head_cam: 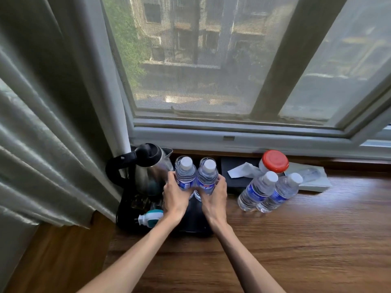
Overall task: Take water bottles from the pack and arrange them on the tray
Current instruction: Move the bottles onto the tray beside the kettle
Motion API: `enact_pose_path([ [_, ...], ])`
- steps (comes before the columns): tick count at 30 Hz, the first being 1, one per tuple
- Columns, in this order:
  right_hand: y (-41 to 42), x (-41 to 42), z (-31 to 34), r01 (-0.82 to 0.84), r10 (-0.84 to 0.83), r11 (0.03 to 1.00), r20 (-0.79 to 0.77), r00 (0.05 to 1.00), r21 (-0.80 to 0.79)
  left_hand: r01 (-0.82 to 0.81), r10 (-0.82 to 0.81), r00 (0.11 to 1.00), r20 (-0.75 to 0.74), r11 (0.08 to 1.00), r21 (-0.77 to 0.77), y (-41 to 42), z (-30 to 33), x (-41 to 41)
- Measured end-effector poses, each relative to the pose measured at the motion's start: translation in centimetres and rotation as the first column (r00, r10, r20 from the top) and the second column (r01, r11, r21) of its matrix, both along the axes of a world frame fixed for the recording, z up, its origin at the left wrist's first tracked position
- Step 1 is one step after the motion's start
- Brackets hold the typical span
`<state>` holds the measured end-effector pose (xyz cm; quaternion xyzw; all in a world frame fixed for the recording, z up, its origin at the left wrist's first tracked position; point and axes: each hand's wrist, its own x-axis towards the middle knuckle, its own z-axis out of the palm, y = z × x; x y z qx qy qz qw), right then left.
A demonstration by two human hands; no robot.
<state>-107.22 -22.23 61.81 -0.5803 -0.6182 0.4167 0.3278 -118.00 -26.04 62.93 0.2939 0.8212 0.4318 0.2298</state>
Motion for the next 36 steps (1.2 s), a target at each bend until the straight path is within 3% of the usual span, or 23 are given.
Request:
enact_pose_path([
  [16,1.1,-0.4,-0.2,0.004,-0.005,1.000,-0.065,0.998,-0.016,-0.014,0.012,0.999,0.030,0.997,0.070,0.9,-0.8,0.9],
  [20,0.3,1.1,-0.3,-0.066,0.061,0.996,-0.095,0.994,-0.059,-0.044,0.040,0.996,0.083,0.998,0.047,-0.6,-2.6,2.8],
  [25,-2.0,6.8,0.3,-0.062,0.040,0.990,-0.172,0.984,-0.125,-0.115,0.095,0.962,0.255,0.991,0.067,-2.4,-3.6,8.3],
  [30,-3.3,14.8,0.1,0.059,-0.073,0.994,-0.157,0.985,-0.094,0.080,-0.094,0.965,0.246,0.995,0.066,-1.2,-3.2,14.6],
  [36,-1.0,21.1,0.2,0.271,-0.272,0.962,-0.131,0.953,-0.024,0.293,-0.296,0.952,0.083,0.955,0.046,2.3,-1.5,18.9],
])
